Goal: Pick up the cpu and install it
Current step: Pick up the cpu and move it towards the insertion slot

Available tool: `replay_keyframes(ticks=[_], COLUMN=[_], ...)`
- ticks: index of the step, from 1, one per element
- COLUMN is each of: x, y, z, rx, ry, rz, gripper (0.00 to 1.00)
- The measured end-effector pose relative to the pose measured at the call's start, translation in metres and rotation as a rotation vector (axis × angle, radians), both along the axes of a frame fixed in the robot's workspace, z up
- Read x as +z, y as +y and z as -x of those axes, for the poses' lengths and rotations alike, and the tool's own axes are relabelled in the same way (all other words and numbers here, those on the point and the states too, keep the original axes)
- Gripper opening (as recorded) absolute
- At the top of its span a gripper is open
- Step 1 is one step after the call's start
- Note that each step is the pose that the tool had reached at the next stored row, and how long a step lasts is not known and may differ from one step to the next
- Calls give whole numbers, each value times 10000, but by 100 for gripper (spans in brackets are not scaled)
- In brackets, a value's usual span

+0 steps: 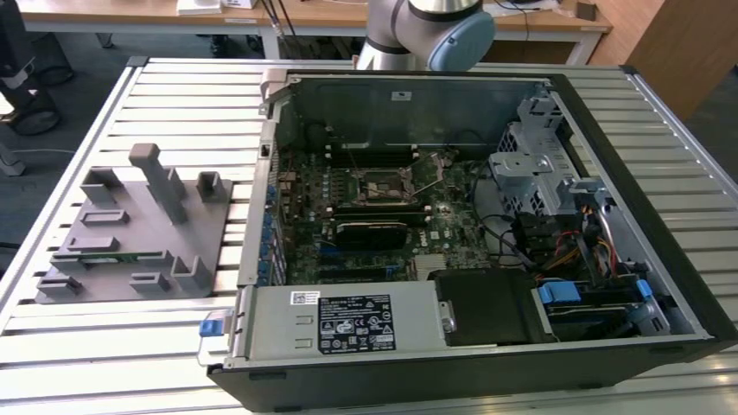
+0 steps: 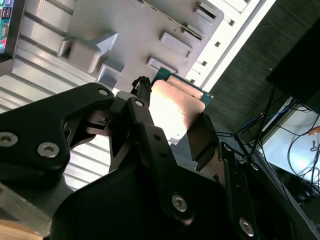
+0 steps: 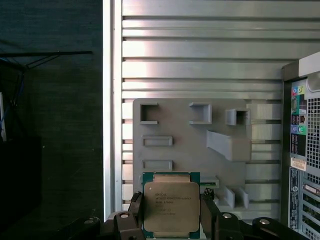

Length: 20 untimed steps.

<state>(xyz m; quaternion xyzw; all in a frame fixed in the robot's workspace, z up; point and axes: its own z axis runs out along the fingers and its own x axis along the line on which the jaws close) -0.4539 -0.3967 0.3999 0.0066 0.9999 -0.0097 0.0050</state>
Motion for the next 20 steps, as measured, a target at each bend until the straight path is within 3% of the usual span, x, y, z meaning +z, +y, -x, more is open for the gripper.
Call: replay_keyframes(ticks=[20], x=[1], y=[0], z=[-120], rx=[0], ry=[1], rz=[0], gripper=[54])
